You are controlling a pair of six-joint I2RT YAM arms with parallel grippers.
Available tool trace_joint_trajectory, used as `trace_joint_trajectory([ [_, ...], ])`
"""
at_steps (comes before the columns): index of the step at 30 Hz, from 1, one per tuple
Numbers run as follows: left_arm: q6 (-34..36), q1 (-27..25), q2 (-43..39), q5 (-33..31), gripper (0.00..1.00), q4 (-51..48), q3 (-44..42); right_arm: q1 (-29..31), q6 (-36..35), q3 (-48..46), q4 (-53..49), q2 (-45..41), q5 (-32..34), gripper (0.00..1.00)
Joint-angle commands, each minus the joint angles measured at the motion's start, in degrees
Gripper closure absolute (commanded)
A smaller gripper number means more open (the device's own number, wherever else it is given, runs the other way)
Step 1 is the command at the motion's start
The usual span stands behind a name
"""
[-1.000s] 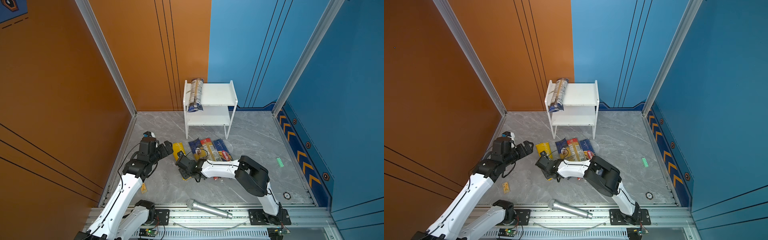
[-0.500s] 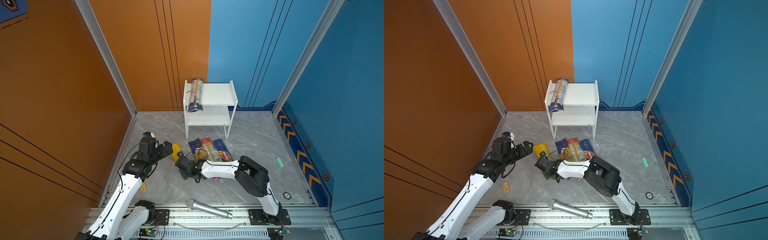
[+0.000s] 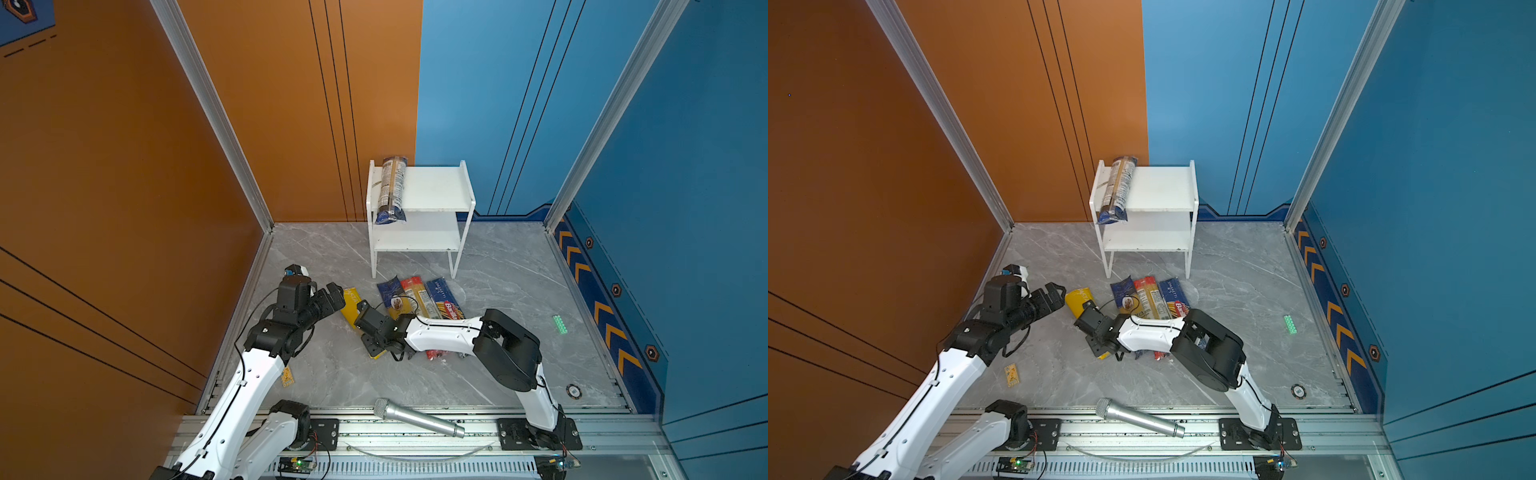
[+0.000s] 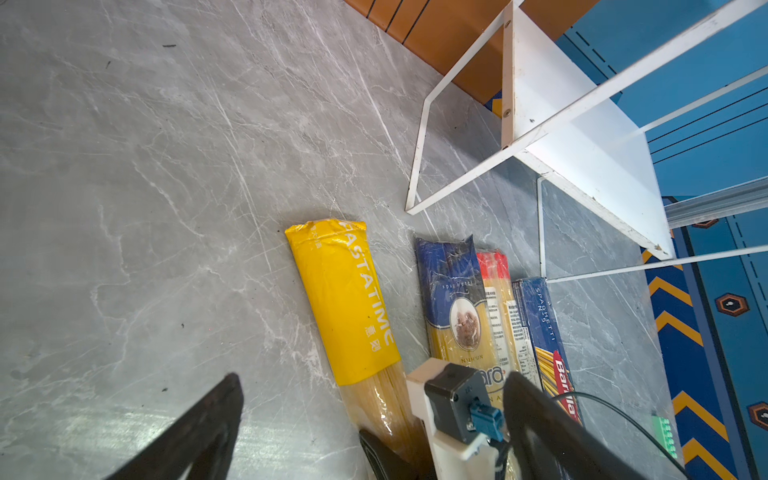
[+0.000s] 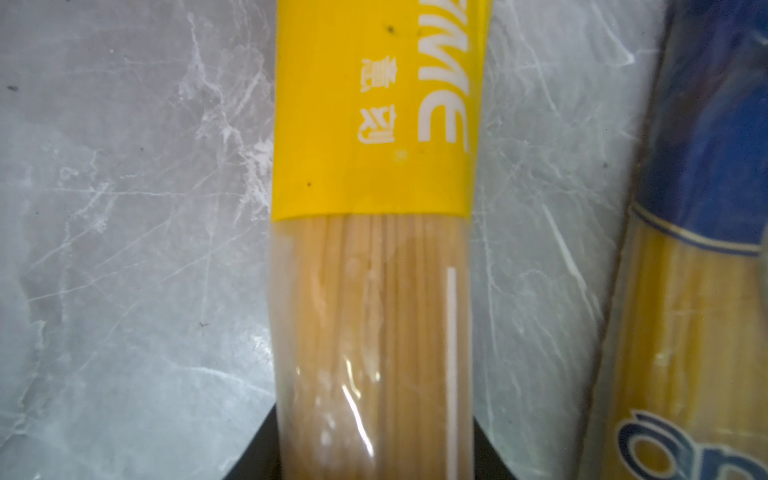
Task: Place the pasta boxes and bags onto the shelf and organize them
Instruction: 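Close the right gripper around the yellow Pastatime bag's lower end, then lift the yellow Pastatime bag upright off the table with the right gripper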
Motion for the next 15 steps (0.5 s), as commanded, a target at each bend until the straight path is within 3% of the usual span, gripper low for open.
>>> trace_joint_trajectory([
  [1, -0.1, 0.56, -0.61, 0.23, 0.02, -0.82, -0.82, -1.53, -0.17, -2.18, -8.77, -0.34, -5.18, 1.0],
  [15, -0.1, 0.99, -0.99, 0.45, 0.02, -0.86, -1.27, -5.42, -1.69, -0.81, -10.02, -6.73, -12.75, 1.0],
])
